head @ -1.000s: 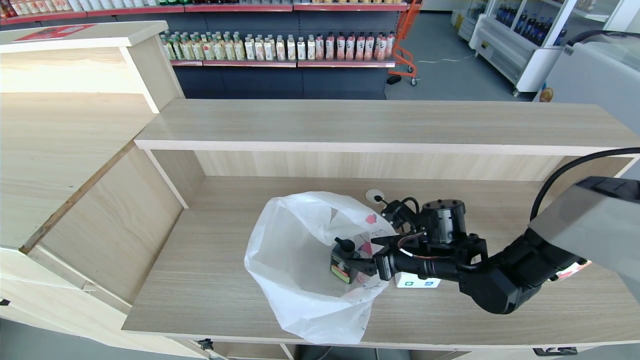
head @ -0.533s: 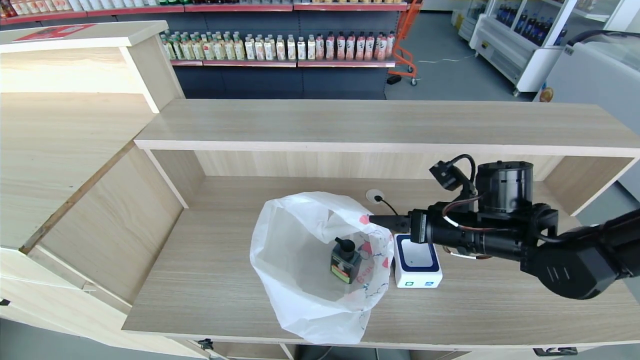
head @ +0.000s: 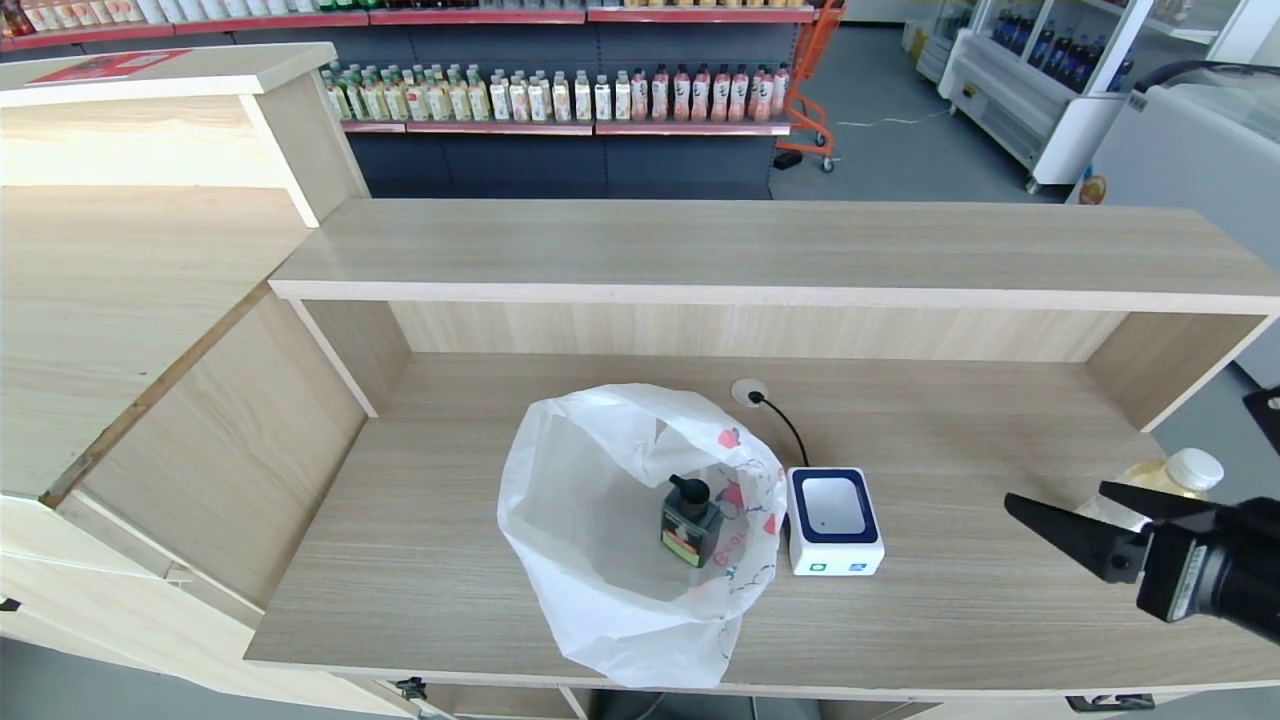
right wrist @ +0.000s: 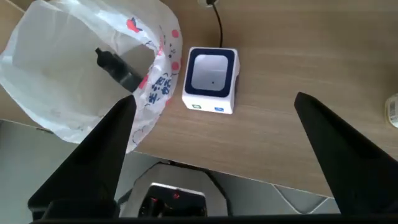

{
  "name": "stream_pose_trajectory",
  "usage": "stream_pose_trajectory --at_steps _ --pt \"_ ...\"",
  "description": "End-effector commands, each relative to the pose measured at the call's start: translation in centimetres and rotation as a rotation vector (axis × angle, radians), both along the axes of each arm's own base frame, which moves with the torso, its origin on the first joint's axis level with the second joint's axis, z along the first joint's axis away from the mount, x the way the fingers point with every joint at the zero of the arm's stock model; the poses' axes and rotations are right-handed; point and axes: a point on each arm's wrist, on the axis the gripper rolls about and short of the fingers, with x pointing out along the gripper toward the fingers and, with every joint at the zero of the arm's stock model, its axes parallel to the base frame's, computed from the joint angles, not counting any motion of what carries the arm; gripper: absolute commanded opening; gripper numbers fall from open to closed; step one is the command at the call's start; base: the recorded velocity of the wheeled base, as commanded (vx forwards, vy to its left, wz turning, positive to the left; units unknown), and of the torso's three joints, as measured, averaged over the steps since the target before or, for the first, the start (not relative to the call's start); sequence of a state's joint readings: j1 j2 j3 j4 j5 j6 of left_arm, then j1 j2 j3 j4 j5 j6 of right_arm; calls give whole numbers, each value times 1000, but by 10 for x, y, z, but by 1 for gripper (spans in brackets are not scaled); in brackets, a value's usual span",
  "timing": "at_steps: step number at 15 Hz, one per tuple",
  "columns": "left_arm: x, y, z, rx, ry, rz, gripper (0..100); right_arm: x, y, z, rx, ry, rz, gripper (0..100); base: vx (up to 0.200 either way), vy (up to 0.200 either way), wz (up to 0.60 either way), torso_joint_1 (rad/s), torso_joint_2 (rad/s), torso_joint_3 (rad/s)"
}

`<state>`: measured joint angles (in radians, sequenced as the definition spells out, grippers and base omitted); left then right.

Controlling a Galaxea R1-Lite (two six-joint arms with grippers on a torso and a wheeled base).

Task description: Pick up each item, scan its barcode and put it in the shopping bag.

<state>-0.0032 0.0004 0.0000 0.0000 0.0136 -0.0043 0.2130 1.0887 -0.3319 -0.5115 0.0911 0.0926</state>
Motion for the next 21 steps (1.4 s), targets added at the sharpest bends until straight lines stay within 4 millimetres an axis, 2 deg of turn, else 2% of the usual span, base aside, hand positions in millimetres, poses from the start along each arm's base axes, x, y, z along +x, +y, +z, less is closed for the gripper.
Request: stream_pose_trajectory --at_steps 1,2,4,6,18,21 --pt "0 0 0 0 0 0 100 -117 -30 -67 -33 -142 -239 100 0 0 0 0 0 0" --pt "0 0 0 0 0 0 100 -133 -32 -81 -39 -127 -285 100 0 0 0 0 0 0" --pt "0 0 0 0 0 0 100 -151 -32 -98 -44 -152 -338 100 0 0 0 0 0 0" --pt "0 0 0 0 0 0 100 -158 -32 -100 -80 -249 -327 100 0 0 0 0 0 0" --pt "0 0 0 1 0 0 100 -158 -32 -101 -54 -253 -326 100 0 0 0 0 0 0" --pt "0 0 0 4 0 2 100 -158 -32 -101 -48 -253 -329 100 0 -200 0 1 2 4"
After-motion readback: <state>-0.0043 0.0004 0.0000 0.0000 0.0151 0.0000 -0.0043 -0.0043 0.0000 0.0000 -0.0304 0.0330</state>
